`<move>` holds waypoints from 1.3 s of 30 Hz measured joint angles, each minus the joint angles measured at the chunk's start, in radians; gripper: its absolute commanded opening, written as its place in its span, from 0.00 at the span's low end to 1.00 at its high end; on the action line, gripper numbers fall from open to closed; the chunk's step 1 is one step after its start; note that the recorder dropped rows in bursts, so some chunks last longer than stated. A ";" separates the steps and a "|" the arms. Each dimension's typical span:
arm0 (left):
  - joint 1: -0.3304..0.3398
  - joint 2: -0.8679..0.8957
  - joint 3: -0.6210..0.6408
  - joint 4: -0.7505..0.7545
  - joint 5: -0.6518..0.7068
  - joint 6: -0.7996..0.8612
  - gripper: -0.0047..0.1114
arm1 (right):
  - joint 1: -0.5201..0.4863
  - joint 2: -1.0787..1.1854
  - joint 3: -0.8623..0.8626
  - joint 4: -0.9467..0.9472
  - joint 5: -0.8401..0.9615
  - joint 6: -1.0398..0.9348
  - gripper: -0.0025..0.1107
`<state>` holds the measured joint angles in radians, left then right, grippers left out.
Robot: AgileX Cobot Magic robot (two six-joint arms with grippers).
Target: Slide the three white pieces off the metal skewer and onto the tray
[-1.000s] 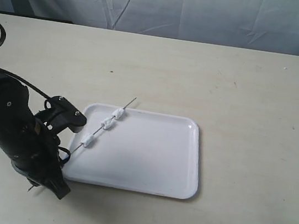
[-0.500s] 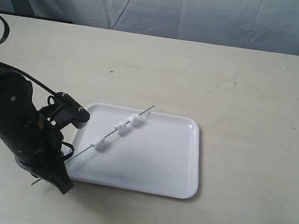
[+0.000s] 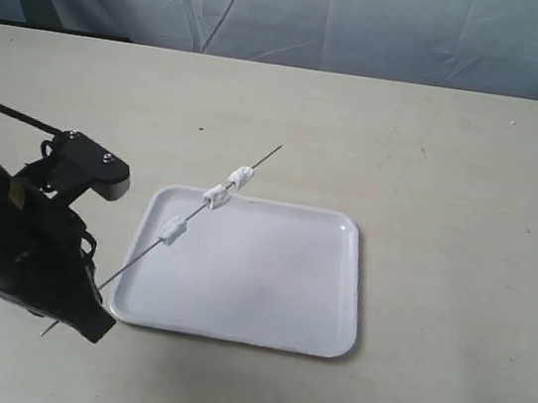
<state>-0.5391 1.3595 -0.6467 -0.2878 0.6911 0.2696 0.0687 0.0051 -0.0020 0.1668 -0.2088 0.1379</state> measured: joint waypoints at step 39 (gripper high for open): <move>0.000 -0.212 0.450 -1.302 -0.120 0.792 0.04 | 0.346 1.686 -0.747 0.890 0.534 -0.700 0.02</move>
<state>-0.5391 1.1474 -0.1969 -1.5900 0.5714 1.0616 0.4146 1.6909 -0.7494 1.0572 0.3256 -0.5621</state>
